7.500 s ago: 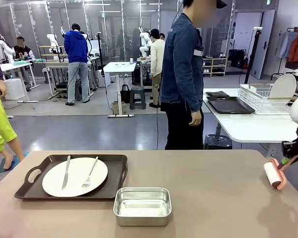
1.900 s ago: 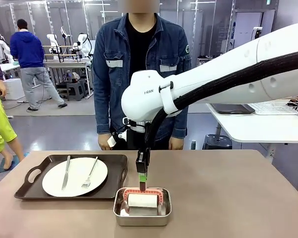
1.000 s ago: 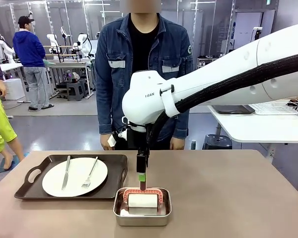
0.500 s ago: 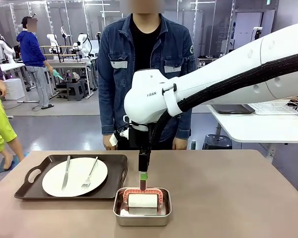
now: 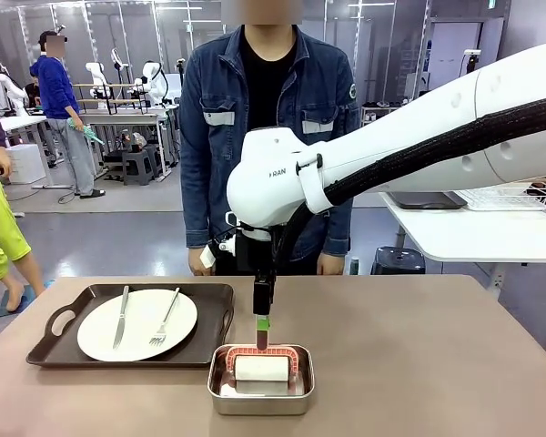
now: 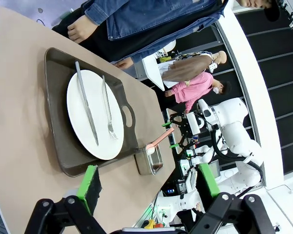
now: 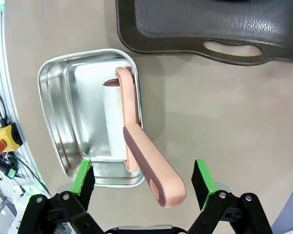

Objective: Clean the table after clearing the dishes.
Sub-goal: When the right (or left) Handle tray is removed, use the right hand (or left hand) to clean the right (or left) side of the table with the Lint Roller.

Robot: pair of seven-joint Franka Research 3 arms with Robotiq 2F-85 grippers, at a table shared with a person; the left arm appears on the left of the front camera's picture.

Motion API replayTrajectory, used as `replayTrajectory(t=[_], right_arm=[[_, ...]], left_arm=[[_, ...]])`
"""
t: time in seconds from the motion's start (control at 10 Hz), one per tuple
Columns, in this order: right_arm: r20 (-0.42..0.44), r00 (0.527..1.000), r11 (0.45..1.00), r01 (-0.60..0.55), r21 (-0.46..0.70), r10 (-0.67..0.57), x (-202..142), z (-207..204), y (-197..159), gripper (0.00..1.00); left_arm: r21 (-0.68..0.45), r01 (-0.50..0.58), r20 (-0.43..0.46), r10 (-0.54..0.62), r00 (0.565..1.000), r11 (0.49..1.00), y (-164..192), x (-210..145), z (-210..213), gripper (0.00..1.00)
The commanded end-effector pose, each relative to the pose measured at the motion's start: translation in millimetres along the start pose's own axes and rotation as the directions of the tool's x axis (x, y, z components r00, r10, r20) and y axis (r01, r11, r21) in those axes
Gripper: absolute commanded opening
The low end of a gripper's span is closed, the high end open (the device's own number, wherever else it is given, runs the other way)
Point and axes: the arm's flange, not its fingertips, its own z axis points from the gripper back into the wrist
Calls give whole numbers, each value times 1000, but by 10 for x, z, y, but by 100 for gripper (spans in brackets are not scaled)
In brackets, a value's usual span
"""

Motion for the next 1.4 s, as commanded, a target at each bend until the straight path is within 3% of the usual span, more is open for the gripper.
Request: replayTrajectory(t=[0.0,0.2,0.3,0.5,0.7,1.0,1.3], right_arm=[[-5,1000,1000,7,3,-7,15,0,36,100],[0,1000,1000,0,0,0,0,0,0,100],[155,983,995,96,21,-99,-377,213,-108,100],[271,944,973,142,181,-188,-880,355,-143,100],[375,835,890,259,376,-402,-1458,295,-76,100],[530,515,721,303,623,-674,-2905,127,141,100],[541,250,596,330,732,-803,-4357,-94,337,100]], left_arm=[[-9,13,3,-13,1000,1000,-7,-24,18,100],[-9,13,3,-13,1000,1000,-7,-24,18,100],[-9,13,3,-13,1000,1000,-7,-24,18,100],[-9,13,3,-13,1000,1000,-7,-24,18,100],[-9,13,3,-13,1000,1000,-7,-24,18,100],[-9,13,3,-13,1000,1000,-7,-24,18,100],[-9,13,3,-13,1000,1000,-7,-24,18,100]])
